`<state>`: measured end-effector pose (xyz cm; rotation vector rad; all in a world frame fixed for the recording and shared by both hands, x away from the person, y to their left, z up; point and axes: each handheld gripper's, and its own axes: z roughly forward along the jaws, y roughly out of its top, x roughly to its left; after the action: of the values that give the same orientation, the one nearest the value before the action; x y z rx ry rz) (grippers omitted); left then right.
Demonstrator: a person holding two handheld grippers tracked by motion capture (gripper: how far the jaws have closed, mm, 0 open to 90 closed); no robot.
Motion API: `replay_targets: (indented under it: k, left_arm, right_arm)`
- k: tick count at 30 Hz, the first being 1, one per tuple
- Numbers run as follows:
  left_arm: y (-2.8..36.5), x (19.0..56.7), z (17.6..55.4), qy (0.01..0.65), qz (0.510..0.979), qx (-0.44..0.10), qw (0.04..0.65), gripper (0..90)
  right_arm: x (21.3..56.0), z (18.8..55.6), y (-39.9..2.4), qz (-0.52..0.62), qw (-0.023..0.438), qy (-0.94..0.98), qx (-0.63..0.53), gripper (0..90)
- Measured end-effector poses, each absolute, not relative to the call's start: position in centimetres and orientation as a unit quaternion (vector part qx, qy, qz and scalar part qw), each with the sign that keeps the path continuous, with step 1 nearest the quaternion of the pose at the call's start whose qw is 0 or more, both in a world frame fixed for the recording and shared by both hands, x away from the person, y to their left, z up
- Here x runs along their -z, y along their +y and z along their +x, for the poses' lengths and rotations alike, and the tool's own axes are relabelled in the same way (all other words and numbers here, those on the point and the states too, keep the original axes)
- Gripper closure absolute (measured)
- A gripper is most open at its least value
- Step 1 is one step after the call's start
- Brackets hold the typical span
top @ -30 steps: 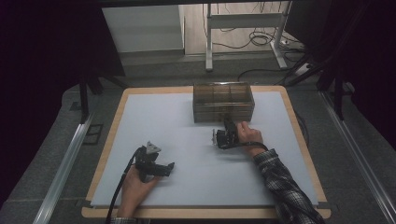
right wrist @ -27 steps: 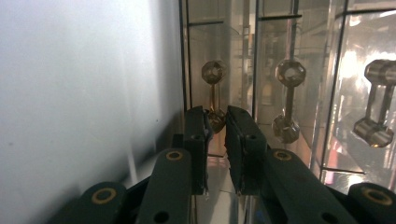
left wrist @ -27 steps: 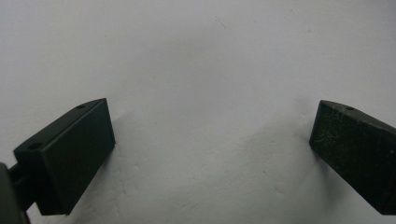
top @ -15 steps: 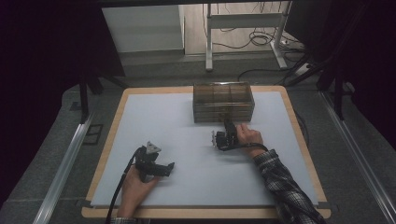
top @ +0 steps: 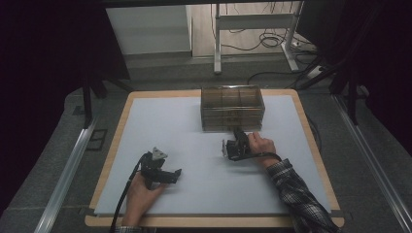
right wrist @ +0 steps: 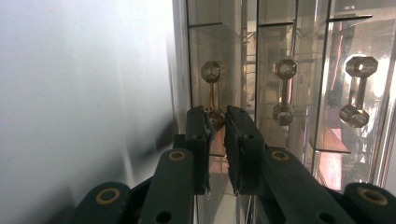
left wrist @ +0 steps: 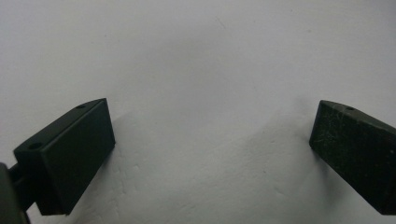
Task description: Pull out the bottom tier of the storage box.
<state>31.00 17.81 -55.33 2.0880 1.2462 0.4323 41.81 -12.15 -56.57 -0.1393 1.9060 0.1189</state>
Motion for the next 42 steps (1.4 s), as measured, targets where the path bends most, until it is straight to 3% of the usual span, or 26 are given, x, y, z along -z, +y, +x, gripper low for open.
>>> replay_targets:
  k: [22, 42]
  left_arm:
    - [17.8, 55.3, 31.0, 0.476, 0.798, -0.165, 0.329, 0.0]
    - [17.8, 55.3, 31.0, 0.476, 0.799, -0.165, 0.329, 0.0]
  right_arm:
    - [56.4, 39.1, -12.9, -0.063, 0.566, 0.819, -0.075, 78.9]
    - [55.3, 39.2, -13.4, -0.047, 0.521, 0.845, -0.109, 68.5]
